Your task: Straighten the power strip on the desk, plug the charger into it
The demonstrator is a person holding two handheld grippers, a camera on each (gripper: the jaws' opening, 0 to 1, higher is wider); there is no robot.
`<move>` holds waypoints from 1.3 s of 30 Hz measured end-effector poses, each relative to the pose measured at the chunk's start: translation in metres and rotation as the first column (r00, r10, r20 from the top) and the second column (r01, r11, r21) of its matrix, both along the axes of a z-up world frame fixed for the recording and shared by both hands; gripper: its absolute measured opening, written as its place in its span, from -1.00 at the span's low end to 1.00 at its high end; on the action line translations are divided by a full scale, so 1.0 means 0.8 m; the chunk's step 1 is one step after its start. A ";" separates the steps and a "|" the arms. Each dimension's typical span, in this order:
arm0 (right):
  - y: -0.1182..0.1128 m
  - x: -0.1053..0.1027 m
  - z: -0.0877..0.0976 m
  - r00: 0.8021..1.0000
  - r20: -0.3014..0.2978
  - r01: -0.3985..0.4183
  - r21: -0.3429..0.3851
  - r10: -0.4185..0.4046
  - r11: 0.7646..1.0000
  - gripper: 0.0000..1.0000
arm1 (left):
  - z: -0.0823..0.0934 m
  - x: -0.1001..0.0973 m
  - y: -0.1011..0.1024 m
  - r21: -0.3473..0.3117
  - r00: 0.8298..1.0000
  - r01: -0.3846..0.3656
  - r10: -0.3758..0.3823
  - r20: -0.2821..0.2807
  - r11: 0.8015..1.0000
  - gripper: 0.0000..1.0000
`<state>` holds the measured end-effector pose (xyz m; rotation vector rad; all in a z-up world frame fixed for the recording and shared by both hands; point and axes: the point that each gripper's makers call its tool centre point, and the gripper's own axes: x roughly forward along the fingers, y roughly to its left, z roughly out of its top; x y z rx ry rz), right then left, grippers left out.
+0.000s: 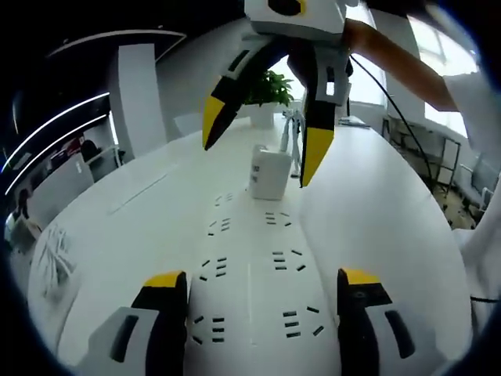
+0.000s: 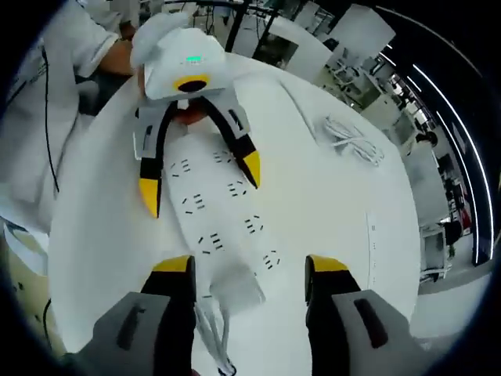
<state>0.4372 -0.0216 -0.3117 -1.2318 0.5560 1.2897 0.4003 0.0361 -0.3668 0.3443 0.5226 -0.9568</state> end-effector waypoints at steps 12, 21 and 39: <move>-0.008 0.003 -0.014 0.996 0.017 -0.083 -0.042 0.083 0.996 -0.16 | -0.001 0.000 0.004 0.088 0.999 -0.035 0.038 -0.030 0.996 0.47; -0.013 0.003 -0.031 0.990 0.033 -0.129 -0.110 0.134 0.986 -0.36 | -0.001 0.000 0.006 0.099 0.998 -0.051 0.054 -0.025 0.994 0.43; -0.013 0.004 -0.030 0.997 0.011 -0.077 -0.066 0.077 0.995 -0.40 | -0.004 0.007 0.005 0.093 0.997 0.010 -0.003 -0.078 0.996 0.48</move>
